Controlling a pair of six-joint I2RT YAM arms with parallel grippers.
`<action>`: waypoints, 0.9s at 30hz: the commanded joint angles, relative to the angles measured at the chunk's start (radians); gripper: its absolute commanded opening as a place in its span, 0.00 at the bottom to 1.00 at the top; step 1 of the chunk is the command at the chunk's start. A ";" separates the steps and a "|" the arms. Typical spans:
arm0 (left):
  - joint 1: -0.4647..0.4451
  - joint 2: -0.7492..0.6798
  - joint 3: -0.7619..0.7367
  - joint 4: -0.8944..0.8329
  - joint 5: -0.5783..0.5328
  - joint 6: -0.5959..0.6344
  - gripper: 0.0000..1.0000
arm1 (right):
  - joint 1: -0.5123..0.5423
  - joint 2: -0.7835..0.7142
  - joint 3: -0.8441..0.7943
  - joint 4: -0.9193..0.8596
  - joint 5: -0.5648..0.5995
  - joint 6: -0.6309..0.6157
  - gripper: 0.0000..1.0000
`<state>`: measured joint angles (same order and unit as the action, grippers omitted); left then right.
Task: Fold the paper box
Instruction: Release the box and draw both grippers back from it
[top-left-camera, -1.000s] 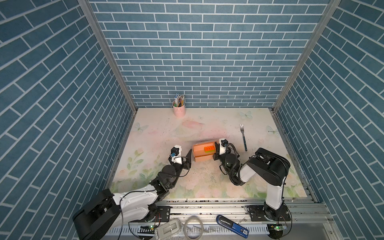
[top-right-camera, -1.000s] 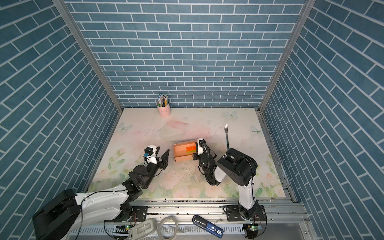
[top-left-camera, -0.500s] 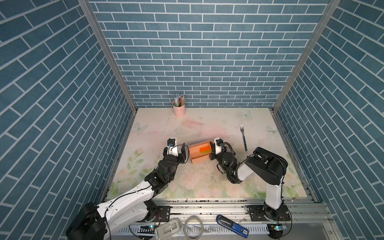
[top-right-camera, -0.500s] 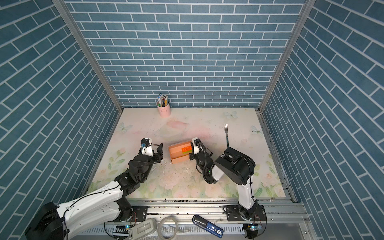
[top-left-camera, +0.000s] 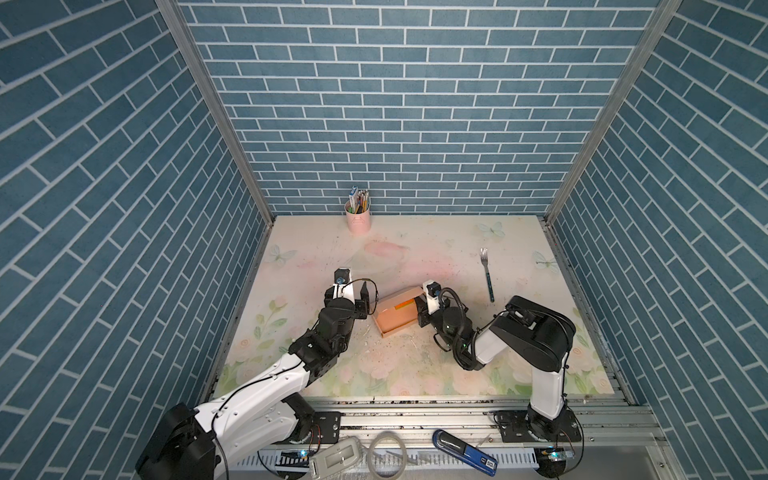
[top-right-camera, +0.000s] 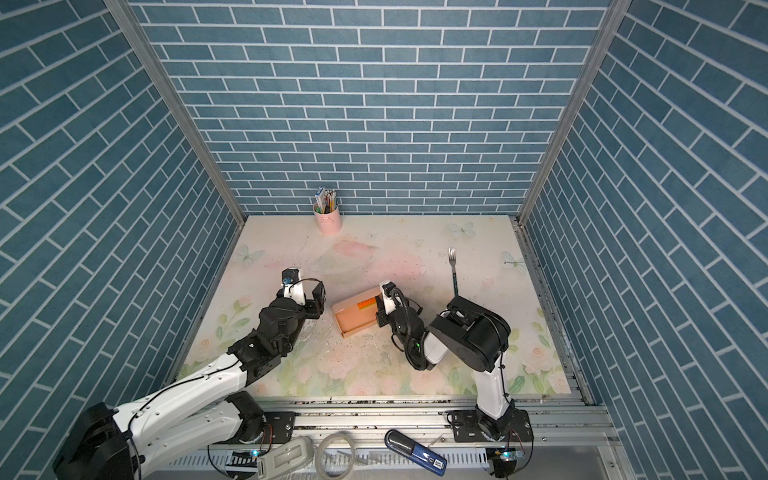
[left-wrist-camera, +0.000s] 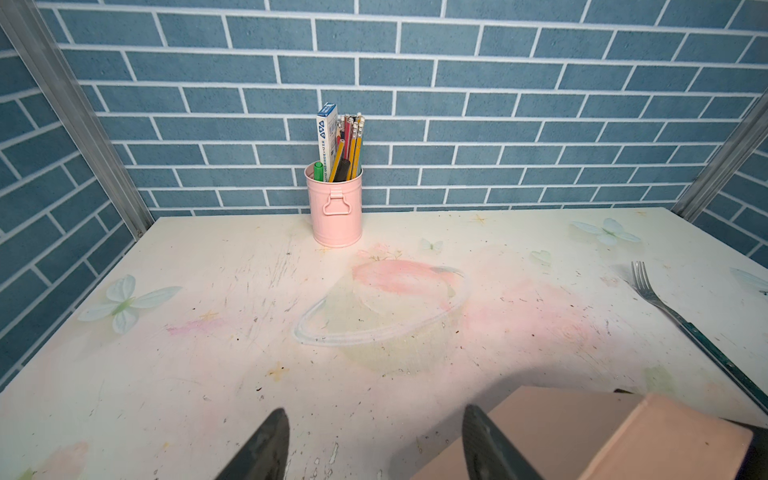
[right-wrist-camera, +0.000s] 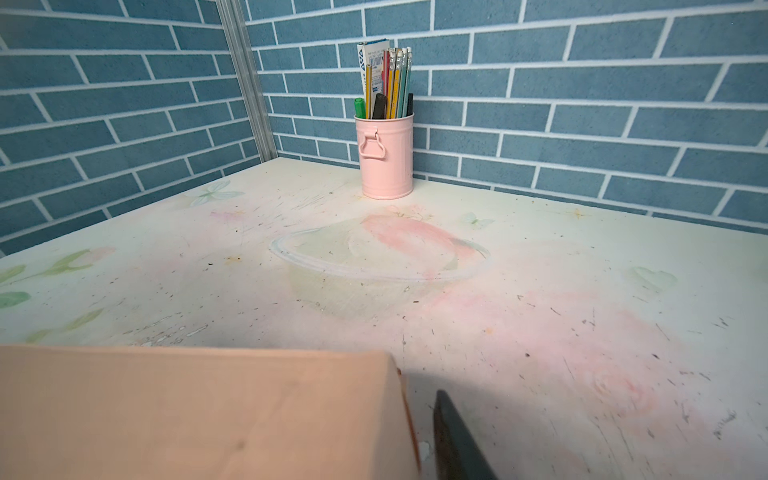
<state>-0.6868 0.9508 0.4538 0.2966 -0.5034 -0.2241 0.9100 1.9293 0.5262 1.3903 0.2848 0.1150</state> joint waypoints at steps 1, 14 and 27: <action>0.005 0.006 0.020 -0.014 0.014 0.000 0.68 | 0.007 -0.064 -0.021 0.009 -0.009 -0.011 0.41; 0.006 0.054 0.068 -0.074 0.024 0.006 0.69 | 0.027 -0.233 -0.133 -0.086 -0.045 0.029 0.52; 0.008 0.244 0.239 -0.207 0.198 0.027 0.69 | 0.038 -0.777 -0.079 -1.042 -0.091 0.221 0.52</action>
<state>-0.6853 1.1633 0.6559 0.1467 -0.3721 -0.2123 0.9443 1.1995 0.3965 0.7071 0.2081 0.2394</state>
